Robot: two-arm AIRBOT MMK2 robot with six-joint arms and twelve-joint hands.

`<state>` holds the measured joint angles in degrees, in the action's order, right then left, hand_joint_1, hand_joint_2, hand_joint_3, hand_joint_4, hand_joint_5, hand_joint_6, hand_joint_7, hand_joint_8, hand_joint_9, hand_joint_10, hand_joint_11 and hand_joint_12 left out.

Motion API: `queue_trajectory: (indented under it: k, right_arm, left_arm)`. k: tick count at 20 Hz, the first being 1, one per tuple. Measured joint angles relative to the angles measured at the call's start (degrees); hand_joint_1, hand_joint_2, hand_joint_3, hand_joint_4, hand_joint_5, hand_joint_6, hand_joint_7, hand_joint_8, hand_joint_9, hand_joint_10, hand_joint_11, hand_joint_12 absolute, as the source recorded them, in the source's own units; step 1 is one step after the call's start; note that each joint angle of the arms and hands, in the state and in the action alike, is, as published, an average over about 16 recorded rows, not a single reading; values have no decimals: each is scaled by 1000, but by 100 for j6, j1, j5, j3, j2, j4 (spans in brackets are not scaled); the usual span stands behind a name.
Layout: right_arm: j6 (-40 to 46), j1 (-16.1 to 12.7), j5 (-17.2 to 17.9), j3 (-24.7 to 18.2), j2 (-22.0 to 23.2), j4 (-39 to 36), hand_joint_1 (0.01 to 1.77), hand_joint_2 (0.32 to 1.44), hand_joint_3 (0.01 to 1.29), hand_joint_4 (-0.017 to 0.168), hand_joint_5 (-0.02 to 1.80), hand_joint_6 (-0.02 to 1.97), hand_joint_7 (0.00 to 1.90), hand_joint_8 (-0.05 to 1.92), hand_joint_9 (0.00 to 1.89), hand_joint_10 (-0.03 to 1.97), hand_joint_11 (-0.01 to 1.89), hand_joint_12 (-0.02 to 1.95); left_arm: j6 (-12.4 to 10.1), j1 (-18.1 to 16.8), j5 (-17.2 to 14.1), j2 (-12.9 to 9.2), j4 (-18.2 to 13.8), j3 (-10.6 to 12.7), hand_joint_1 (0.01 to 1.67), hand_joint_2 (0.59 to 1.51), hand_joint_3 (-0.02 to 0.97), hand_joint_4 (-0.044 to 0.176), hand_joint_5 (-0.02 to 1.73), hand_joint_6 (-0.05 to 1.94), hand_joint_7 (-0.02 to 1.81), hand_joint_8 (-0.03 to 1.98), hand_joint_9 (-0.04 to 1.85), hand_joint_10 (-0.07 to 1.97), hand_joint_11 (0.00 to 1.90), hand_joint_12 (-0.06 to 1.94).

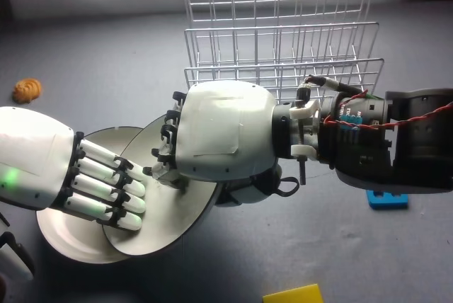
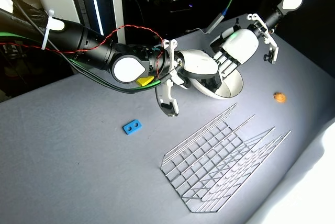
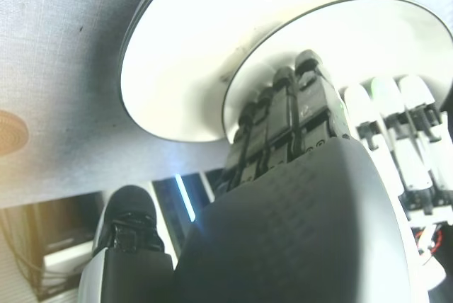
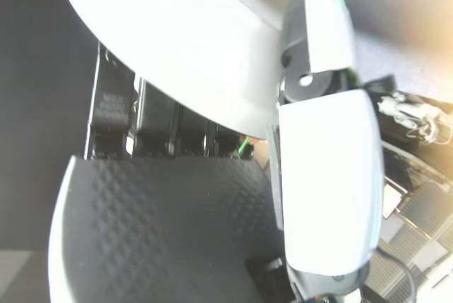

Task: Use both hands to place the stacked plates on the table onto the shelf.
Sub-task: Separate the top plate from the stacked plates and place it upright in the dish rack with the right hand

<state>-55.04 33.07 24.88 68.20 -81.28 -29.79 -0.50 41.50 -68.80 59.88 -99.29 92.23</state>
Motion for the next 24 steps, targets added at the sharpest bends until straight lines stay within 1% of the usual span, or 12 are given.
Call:
queue_trajectory:
  k: [4, 8, 13, 19, 24]
  right_arm:
    - [0, -35, 63, -15, 12, -3, 1142, 969, 12, -5, 865, 653, 991, 478, 1169, 90, 943, 801]
    - [13, -137, 64, -100, 80, 38, 1151, 951, 11, -4, 888, 807, 1023, 622, 1241, 90, 996, 778]
    - [40, -362, -14, -371, 311, 160, 1161, 951, 10, 0, 924, 881, 1062, 701, 1307, 4, 1002, 798]
    - [85, -792, -197, -1011, 899, 484, 1176, 955, 11, 3, 956, 938, 1095, 774, 1325, 5, 995, 823]
    - [266, -1185, -339, -1688, 1670, 695, 1187, 956, 11, 5, 945, 991, 1093, 844, 1316, 9, 990, 829]
  left_arm:
    - [-102, -151, -24, -69, 46, 32, 15, 1190, 17, 0, 21, 7, 11, -3, 18, 7, 20, 5]
    - [-290, -405, -65, -184, 85, 111, 15, 1190, 17, 3, 25, 14, 15, 1, 19, 8, 21, 5]
    - [-629, -807, -142, -373, 132, 324, 14, 1190, 17, 6, 24, 19, 18, 3, 19, 7, 22, 5]
    - [-1087, -1214, -230, -567, 109, 706, 13, 1190, 17, 7, 25, 19, 18, 3, 18, 8, 22, 5]
    - [-1353, -1432, -261, -660, 89, 989, 13, 1190, 18, 7, 27, 18, 19, 3, 18, 7, 22, 5]
